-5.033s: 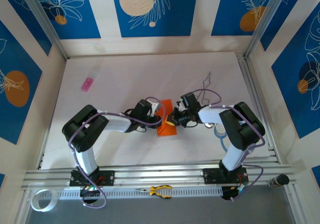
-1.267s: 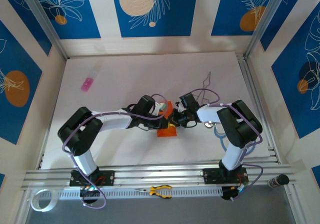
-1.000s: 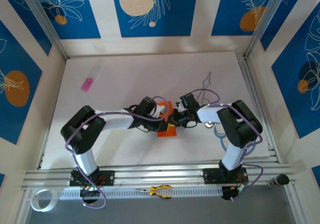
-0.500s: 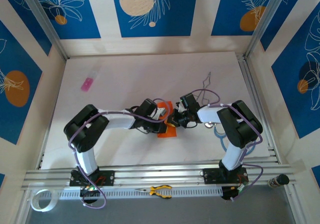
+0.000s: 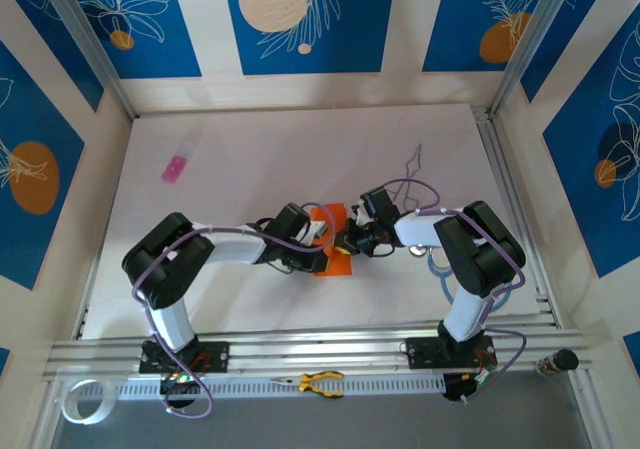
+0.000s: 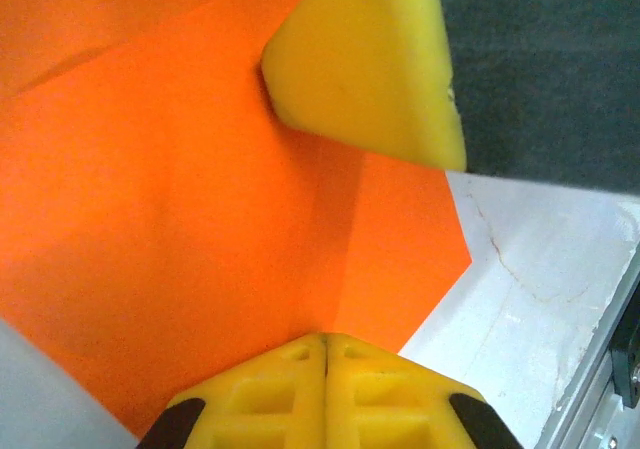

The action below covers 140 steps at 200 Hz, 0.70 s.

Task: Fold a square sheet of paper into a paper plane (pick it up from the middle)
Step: Fold the triangle a second time at the center of the table.

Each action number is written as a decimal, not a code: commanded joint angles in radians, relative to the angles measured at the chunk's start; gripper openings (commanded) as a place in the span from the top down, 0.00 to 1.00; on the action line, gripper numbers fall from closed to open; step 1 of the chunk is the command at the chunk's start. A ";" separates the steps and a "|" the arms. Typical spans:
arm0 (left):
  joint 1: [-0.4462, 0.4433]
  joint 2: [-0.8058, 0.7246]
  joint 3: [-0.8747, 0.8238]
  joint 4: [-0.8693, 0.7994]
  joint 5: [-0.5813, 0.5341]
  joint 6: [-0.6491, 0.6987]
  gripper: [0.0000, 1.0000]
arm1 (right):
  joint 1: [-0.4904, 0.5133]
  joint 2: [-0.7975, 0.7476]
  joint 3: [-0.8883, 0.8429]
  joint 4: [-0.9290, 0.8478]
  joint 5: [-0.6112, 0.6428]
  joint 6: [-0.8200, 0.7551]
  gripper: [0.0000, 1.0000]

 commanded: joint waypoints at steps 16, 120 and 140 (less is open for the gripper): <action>-0.009 -0.051 -0.073 -0.067 0.009 0.014 0.95 | -0.009 0.033 -0.027 -0.106 0.061 0.001 1.00; -0.003 -0.253 -0.093 -0.067 0.014 -0.008 0.93 | 0.006 0.038 0.024 -0.142 0.072 0.001 1.00; 0.016 -0.258 -0.071 -0.035 -0.023 -0.023 0.91 | 0.007 0.043 0.033 -0.143 0.067 -0.001 1.00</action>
